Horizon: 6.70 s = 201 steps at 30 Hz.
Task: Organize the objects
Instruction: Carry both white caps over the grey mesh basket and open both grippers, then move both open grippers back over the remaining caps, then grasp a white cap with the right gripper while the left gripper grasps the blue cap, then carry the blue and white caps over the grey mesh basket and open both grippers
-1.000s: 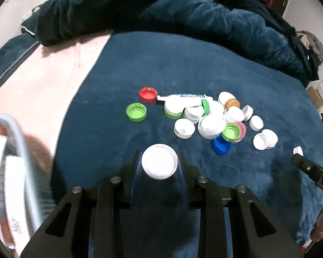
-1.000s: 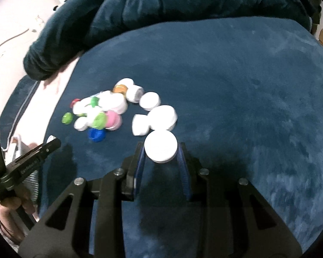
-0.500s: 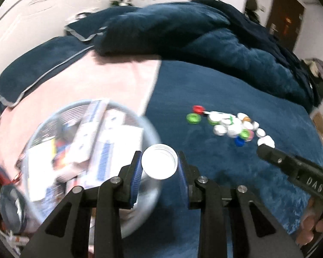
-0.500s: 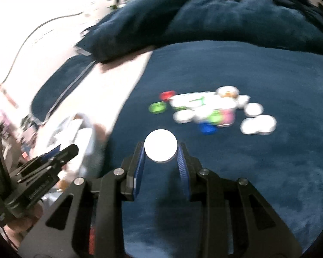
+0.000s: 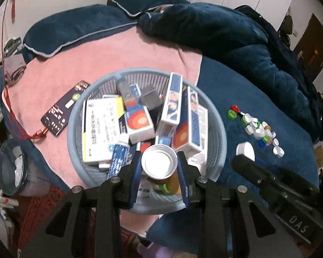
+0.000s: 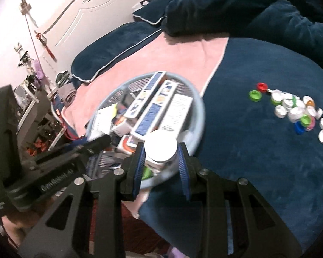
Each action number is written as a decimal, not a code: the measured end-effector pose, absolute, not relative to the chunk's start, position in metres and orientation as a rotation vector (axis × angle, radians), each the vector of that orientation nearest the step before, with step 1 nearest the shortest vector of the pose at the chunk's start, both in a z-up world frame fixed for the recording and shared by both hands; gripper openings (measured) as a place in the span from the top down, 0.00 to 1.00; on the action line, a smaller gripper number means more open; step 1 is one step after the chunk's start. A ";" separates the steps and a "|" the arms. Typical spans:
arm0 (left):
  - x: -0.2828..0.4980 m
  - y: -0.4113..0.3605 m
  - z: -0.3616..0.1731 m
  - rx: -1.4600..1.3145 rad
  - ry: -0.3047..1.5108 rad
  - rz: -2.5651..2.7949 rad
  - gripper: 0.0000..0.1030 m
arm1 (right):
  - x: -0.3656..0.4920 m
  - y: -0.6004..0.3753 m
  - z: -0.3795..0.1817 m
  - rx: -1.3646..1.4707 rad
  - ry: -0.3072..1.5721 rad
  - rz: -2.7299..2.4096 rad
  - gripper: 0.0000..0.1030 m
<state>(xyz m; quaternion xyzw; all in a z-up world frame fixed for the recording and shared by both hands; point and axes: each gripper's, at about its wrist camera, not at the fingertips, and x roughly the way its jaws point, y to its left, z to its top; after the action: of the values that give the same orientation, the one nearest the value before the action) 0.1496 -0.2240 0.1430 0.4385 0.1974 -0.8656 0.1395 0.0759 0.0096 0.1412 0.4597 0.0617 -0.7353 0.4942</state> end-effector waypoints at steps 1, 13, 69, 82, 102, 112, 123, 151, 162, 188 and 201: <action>0.152 -0.225 0.143 1.265 0.563 -2.492 0.66 | 0.077 0.008 0.141 1.120 0.141 -1.775 0.70; 0.204 -0.266 0.163 1.053 0.449 -2.277 0.03 | 0.103 -0.026 0.140 1.133 0.137 -1.594 0.57; 0.062 -0.017 0.150 1.405 0.163 -2.696 0.03 | -0.042 0.251 0.122 1.478 -0.117 -2.256 0.19; 0.058 0.023 0.142 1.521 0.299 -2.760 0.03 | -0.026 0.331 0.111 1.593 -0.133 -2.412 0.19; -0.002 0.012 0.095 1.608 0.311 -2.707 0.03 | -0.124 0.276 0.083 1.529 0.016 -2.379 0.19; -0.024 0.007 0.072 1.585 0.417 -2.648 0.03 | -0.169 0.238 0.056 1.475 0.230 -2.362 0.25; -0.034 0.002 0.058 1.612 0.447 -2.613 0.03 | -0.174 0.206 0.043 1.401 0.344 -2.288 0.45; -0.039 0.020 0.041 1.676 0.410 -2.607 0.03 | -0.126 0.239 0.040 1.454 0.212 -2.241 0.59; -0.074 0.030 0.030 1.651 0.347 -2.690 0.05 | -0.119 0.275 0.093 1.570 -0.076 -2.151 0.60; -0.053 0.045 0.074 1.597 0.074 -2.813 0.71 | -0.111 0.260 0.086 1.584 -0.177 -2.133 0.60; 0.044 -0.059 0.134 1.390 0.128 -2.741 0.71 | -0.048 0.191 0.124 1.468 -0.155 -2.048 0.60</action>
<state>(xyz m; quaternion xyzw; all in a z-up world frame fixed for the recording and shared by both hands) 0.0436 -0.0587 0.1343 0.4516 0.0415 -0.8906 0.0327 -0.0485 0.1909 0.1240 0.5540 -0.0584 -0.7729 0.3039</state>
